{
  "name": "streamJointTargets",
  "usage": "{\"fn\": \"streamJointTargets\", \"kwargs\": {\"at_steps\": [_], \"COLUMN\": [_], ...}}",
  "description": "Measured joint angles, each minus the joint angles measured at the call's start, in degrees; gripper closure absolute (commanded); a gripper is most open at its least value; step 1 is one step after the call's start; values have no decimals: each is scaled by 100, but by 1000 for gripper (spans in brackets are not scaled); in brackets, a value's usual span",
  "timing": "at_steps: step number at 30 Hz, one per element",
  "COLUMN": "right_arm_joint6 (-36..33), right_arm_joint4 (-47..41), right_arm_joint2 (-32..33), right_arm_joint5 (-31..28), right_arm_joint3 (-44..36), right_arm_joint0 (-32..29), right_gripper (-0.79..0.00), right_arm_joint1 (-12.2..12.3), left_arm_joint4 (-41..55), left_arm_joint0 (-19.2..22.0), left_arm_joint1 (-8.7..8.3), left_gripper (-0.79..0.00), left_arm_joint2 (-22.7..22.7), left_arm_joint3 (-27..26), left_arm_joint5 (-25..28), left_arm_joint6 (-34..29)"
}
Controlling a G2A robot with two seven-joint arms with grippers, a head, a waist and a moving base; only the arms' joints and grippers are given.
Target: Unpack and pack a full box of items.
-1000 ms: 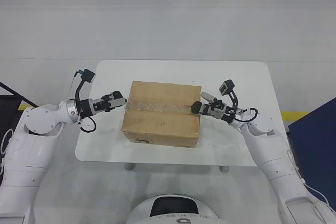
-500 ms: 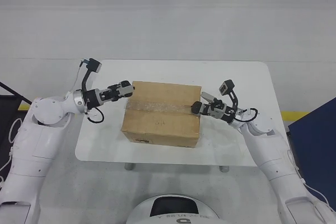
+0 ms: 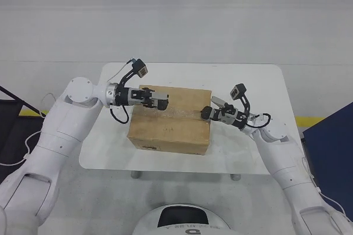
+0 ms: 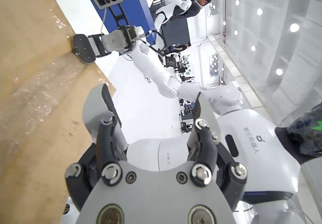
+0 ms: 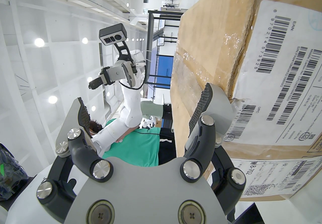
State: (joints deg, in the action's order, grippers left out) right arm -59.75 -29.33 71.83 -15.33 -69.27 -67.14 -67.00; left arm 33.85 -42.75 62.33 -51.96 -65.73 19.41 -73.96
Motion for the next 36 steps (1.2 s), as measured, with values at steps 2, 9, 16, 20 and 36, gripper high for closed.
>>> {"fn": "streamJointTargets", "kwargs": {"at_steps": [2,9,16,20,36], "right_arm_joint6": [0,0,0,0,0], "right_arm_joint4": [0,0,0,0,0], "right_arm_joint2": [0,0,0,0,0], "right_arm_joint5": [0,0,0,0,0], "right_arm_joint3": [0,0,0,0,0], "right_arm_joint0": [0,0,0,0,0], "right_gripper": [-785,-785,-785,-785,-785], "right_arm_joint1": [0,0,0,0,0], "left_arm_joint4": [-59,-46,-175,-56,644], "left_arm_joint0": [28,23,73,346,1060], "left_arm_joint1": [41,37,95,240,1087], "left_gripper": [-785,-785,-662,-323,0], "left_arm_joint2": [109,96,203,442,1591], "left_arm_joint3": [118,100,-312,-252,1764], "left_arm_joint5": [36,26,-162,-298,-637], "left_arm_joint6": [155,132,326,273,104]}}
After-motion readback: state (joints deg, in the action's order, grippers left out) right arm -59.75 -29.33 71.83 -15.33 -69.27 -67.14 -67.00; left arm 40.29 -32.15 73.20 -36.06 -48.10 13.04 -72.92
